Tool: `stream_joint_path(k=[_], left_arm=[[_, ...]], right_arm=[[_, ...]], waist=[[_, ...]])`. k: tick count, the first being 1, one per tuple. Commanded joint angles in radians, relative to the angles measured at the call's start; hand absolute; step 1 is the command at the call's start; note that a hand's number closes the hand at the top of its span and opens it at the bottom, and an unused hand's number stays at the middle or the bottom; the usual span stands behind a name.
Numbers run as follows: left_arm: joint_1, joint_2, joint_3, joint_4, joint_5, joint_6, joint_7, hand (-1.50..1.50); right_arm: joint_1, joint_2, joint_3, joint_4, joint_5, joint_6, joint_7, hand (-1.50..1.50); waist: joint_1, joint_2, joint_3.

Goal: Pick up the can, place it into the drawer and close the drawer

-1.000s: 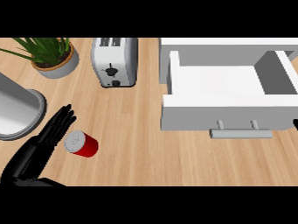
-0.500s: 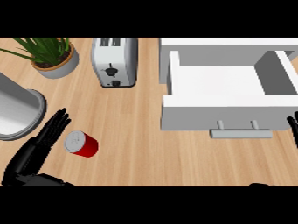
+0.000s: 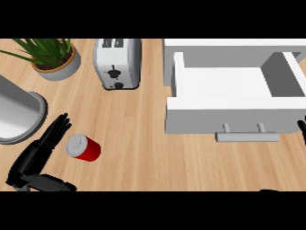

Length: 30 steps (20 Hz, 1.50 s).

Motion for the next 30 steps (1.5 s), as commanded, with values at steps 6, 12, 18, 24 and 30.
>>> stream_joint_path(k=[6, 12, 18, 24, 30], left_arm=[[-0.03, 0.033, 0.018, 0.192, -0.06, 0.006, -0.143, -1.5], [-0.063, -0.017, 0.018, 0.22, -0.043, 0.054, -0.082, -1.5], [-0.152, -0.012, 0.015, 0.3, -0.052, 0.058, -0.099, -1.5], [-0.174, 0.03, 0.023, 0.361, -0.054, 0.032, -0.144, -1.5], [-0.253, 0.016, 0.023, 0.497, -0.066, 0.057, -0.193, -1.5]], right_arm=[[0.046, 0.041, 0.044, -0.1, 0.045, -0.009, 0.038, -1.5], [0.046, 0.011, -0.024, -0.077, -0.028, 0.021, 0.006, -1.5], [0.078, 0.041, -0.002, -0.174, -0.021, 0.021, 0.07, -1.5], [0.04, 0.017, -0.038, -0.137, -0.037, 0.037, 0.096, -1.5], [-0.061, -0.005, -0.059, -0.065, -0.049, 0.018, 0.114, -1.5]], waist=[[0.0, 0.0, 0.0], [0.0, -0.001, 0.0], [-0.003, -0.001, 0.0], [-0.001, -0.001, 0.0], [-0.001, 0.0, 0.0]])
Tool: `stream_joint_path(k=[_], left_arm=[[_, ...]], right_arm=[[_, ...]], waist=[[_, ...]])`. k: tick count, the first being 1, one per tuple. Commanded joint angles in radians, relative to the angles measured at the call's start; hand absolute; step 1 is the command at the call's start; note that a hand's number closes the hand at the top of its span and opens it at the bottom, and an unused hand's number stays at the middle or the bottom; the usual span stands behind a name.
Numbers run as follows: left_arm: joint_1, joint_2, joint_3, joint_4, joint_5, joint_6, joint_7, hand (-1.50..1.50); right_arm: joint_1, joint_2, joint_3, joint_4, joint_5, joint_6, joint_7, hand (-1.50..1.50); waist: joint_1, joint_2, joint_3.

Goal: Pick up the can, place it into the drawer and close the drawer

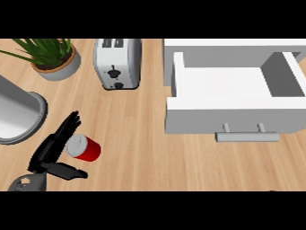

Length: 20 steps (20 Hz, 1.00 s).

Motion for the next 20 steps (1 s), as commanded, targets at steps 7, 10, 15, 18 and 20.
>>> stream_joint_path(k=[7, 10, 15, 18, 20], left_arm=[[-0.002, -0.046, -0.039, -0.029, 0.001, 0.044, 0.054, -1.5], [-0.092, -0.018, -0.017, 0.056, 0.013, 0.012, 0.031, -1.5], [-0.009, -0.11, -0.096, -0.071, -0.015, 0.058, 0.064, -1.5], [-0.109, -0.076, -0.06, 0.08, -0.002, 0.027, -0.005, 1.5], [-0.063, -0.111, -0.083, -0.03, 0.023, 0.011, 0.07, 1.5]], right_arm=[[0.008, 0.003, -0.017, -0.016, -0.035, 0.023, -0.002, -1.5], [0.003, 0.0, -0.024, 0.074, -0.006, 0.027, -0.091, -1.5], [0.034, 0.031, 0.044, 0.009, 0.038, -0.02, -0.059, -1.5], [0.066, 0.02, 0.0, -0.084, -0.025, 0.015, 0.032, -1.5], [0.087, 0.03, 0.044, -0.045, -0.018, -0.011, -0.041, -1.5]], waist=[[0.002, -0.001, 0.0], [-0.001, 0.0, 0.0], [0.003, -0.001, 0.001], [-0.003, 0.0, 0.0], [0.0, -0.001, 0.0]])
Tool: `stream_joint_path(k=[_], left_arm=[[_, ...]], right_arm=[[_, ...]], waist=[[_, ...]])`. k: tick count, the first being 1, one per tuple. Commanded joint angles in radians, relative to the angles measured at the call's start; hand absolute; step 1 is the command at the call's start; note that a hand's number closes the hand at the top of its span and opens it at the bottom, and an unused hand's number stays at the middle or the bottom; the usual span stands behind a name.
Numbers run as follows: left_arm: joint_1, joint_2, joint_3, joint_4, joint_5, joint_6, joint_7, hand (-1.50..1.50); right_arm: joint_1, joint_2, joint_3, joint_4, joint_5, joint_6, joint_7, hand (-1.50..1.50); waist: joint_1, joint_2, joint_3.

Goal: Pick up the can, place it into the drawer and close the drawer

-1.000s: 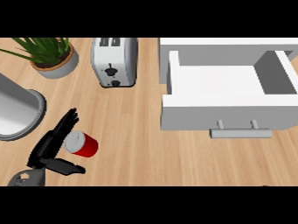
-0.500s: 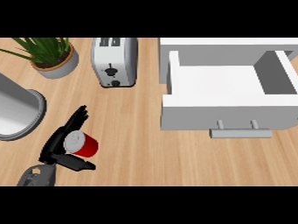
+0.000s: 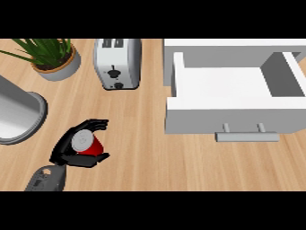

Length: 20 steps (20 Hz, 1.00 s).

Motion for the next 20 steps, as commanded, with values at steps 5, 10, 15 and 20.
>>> stream_joint_path(k=[5, 10, 15, 20], left_arm=[[-0.013, -0.035, -0.018, -0.032, 0.043, -0.038, 0.047, 1.5], [0.013, -0.051, -0.031, -0.174, 0.103, -0.094, 0.127, 1.5], [0.04, -0.095, 0.106, -0.225, 0.14, 0.152, 0.15, 1.5], [-0.097, -0.078, 0.196, -0.222, 0.173, 0.296, 0.221, 1.5]], right_arm=[[0.046, 0.029, 0.019, -0.06, -0.001, 0.007, 0.015, -1.5], [0.062, 0.026, 0.012, -0.034, -0.003, 0.007, -0.024, -1.5], [0.027, -0.005, -0.031, -0.004, -0.03, 0.007, -0.031, -1.5], [-0.007, -0.013, -0.031, -0.058, -0.05, -0.014, 0.05, -1.5]], waist=[[0.0, 0.0, 0.0], [0.001, -0.001, 0.0], [0.006, 0.0, 0.001], [-0.002, 0.001, 0.0]])
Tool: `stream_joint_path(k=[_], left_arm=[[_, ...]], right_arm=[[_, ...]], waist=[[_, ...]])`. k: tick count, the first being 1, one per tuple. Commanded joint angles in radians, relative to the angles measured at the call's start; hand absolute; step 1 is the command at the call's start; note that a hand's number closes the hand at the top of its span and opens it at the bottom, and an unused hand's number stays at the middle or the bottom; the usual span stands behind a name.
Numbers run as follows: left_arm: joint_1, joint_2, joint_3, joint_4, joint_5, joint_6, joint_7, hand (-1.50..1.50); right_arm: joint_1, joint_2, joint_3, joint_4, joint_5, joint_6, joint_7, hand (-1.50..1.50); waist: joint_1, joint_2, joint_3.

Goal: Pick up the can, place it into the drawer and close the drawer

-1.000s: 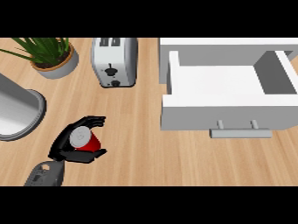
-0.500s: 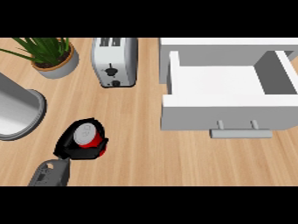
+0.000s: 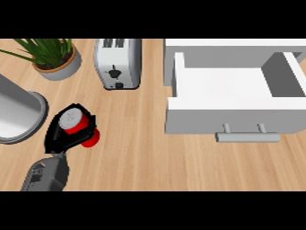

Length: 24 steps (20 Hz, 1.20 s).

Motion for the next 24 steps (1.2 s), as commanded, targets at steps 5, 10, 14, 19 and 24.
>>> stream_joint_path(k=[5, 10, 14, 19, 24], left_arm=[[-0.038, -0.04, -0.083, -0.159, -0.013, 0.152, 0.147, 1.5], [-0.08, -0.041, -0.196, -0.246, -0.012, 0.26, 0.199, 1.5], [-0.136, -0.041, -0.269, -0.394, -0.028, 0.29, 0.382, 1.5], [-0.313, -0.041, -0.302, -0.339, -0.028, 0.357, 0.504, 1.5], [-0.462, -0.041, -0.354, -0.38, -0.051, 0.435, 0.669, 1.5]], right_arm=[[-0.003, -0.01, -0.038, -0.013, 0.004, 0.004, 0.016, -1.5], [-0.03, 0.026, 0.03, 0.033, 0.06, -0.03, -0.017, -1.5], [0.002, -0.016, -0.049, -0.031, -0.014, 0.017, 0.02, -1.5], [0.049, 0.026, 0.067, -0.026, 0.05, -0.036, -0.036, -1.5], [-0.004, 0.026, 0.02, -0.053, 0.033, -0.04, 0.033, -1.5]], waist=[[-0.003, -0.001, 0.0], [-0.002, 0.0, 0.0], [-0.004, -0.002, 0.0], [-0.01, 0.0, 0.0], [-0.006, -0.001, 0.0]])
